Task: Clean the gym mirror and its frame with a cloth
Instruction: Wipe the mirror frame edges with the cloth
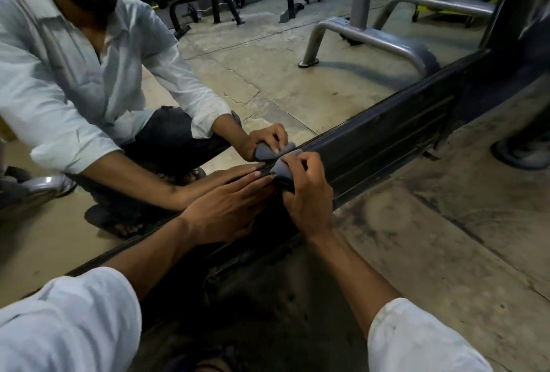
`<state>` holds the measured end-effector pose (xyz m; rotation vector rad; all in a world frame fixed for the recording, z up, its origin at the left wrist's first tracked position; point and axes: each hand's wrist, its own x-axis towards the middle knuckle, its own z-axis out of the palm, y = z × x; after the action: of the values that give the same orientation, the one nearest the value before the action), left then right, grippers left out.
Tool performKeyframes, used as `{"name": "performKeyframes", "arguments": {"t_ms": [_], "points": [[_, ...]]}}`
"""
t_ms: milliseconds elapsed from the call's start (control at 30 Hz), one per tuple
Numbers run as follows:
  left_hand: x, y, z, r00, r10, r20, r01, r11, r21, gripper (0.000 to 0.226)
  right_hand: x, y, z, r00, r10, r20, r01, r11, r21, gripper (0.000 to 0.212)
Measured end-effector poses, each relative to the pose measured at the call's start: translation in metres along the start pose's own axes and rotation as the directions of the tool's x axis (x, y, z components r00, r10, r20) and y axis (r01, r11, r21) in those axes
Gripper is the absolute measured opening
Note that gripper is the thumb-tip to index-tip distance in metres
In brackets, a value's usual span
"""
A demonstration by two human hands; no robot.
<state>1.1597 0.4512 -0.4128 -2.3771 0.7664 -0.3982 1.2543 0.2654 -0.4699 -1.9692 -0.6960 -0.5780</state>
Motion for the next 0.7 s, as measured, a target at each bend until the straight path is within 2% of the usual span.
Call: {"name": "performKeyframes", "arguments": {"t_ms": [100, 200, 300, 433, 500, 600, 667, 700], "points": [[-0.001, 0.0, 0.002, 1.0, 0.001, 0.011, -0.001, 1.0, -0.014, 0.066, -0.007, 0.005, -0.004, 1.0, 0.009, 0.02, -0.01, 1.0, 0.006, 0.041], [-0.001, 0.0, 0.006, 1.0, -0.006, 0.011, 0.006, 1.0, -0.028, 0.058, -0.015, 0.004, 0.0, 0.987, -0.106, 0.12, 0.11, 0.994, -0.028, 0.059], [-0.003, 0.001, 0.009, 1.0, -0.014, 0.023, 0.015, 0.999, -0.039, 0.063, -0.002, 0.009, -0.013, 0.964, -0.182, 0.196, 0.198, 0.978, -0.067, 0.061], [-0.001, 0.0, 0.006, 1.0, -0.01, 0.011, 0.01, 1.0, -0.025, 0.075, 0.021, 0.019, -0.032, 0.996, 0.013, 0.093, 0.0, 0.991, -0.136, 0.065], [-0.002, 0.0, 0.004, 1.0, -0.013, 0.011, 0.013, 1.0, -0.004, 0.075, 0.018, 0.014, -0.032, 0.992, -0.037, 0.124, 0.06, 0.982, -0.181, 0.067], [-0.001, 0.0, 0.003, 1.0, -0.005, 0.006, 0.004, 1.0, 0.026, 0.071, 0.014, 0.011, -0.037, 0.942, -0.162, 0.293, 0.23, 0.949, -0.214, 0.074], [0.0, 0.0, 0.001, 0.999, 0.028, 0.018, -0.028, 0.999, 0.042, 0.072, 0.025, 0.014, -0.044, 0.935, -0.145, 0.322, 0.229, 0.943, -0.241, 0.071], [0.0, -0.001, 0.002, 0.999, 0.042, 0.018, -0.043, 0.998, 0.044, 0.072, 0.032, 0.015, -0.045, 0.952, -0.106, 0.287, 0.184, 0.949, -0.258, 0.066]]}}
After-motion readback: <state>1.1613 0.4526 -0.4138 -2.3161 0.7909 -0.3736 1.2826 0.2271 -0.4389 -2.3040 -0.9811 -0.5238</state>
